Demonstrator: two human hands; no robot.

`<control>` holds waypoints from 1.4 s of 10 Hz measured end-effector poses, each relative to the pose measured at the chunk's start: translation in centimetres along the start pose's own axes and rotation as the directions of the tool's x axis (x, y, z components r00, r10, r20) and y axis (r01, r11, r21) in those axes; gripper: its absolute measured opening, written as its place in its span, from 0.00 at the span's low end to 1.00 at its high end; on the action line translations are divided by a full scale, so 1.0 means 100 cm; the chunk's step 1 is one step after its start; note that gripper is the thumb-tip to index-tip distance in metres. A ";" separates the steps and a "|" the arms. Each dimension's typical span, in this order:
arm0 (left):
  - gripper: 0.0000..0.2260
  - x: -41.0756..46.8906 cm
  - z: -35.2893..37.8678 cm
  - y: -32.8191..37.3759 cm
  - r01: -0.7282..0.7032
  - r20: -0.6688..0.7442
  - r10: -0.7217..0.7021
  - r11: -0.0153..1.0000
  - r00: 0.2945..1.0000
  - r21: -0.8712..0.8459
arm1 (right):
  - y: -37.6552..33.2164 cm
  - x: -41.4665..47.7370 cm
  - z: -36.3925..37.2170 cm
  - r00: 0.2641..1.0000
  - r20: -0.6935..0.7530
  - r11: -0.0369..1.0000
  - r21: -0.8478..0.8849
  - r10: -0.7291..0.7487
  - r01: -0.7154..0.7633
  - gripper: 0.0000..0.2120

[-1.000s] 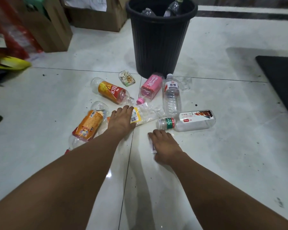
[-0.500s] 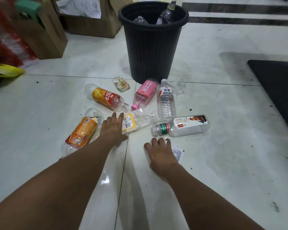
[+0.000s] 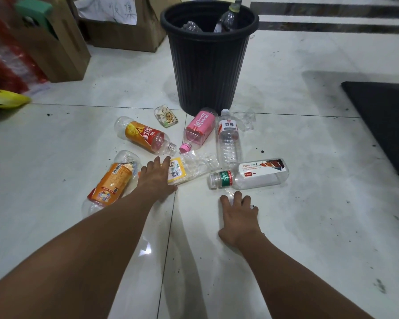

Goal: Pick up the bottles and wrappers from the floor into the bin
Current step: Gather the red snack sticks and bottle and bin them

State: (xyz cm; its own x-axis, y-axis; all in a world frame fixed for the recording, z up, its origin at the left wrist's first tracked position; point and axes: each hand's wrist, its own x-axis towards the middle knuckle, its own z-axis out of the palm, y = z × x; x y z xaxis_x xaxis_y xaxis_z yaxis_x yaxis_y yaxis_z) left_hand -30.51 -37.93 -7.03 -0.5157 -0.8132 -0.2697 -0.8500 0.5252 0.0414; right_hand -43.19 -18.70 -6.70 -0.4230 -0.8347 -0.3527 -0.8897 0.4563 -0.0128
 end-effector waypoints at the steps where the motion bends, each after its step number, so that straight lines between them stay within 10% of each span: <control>1: 0.43 -0.001 0.003 0.001 -0.007 0.001 0.007 1.000 1.000 0.015 | -0.004 0.003 0.003 1.000 0.018 1.000 0.003 0.007 -0.007 0.32; 5: 0.41 -0.015 0.004 0.010 0.021 0.056 -0.022 1.000 0.998 0.016 | -0.011 0.000 0.030 0.967 -0.253 0.999 0.029 0.025 -0.019 0.31; 9: 0.44 -0.021 -0.045 0.002 0.041 -0.037 -0.048 0.985 0.998 -0.167 | -0.023 -0.014 -0.021 0.986 -0.029 0.985 0.043 -0.164 0.165 0.30; 14: 0.42 -0.016 -0.144 0.031 -0.073 -0.295 0.041 0.993 0.955 -0.098 | -0.012 0.019 -0.163 0.917 -0.398 0.934 0.313 -0.034 0.171 0.23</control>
State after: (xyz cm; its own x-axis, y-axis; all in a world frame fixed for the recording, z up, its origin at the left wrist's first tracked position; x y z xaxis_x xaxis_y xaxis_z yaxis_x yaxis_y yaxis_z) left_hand -33.90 -38.56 7.44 -0.5591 -0.8287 0.0277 -0.8166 0.5561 0.1545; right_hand -45.71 -25.87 7.95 -0.4257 -0.9035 0.0493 -0.8496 0.3803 -0.3655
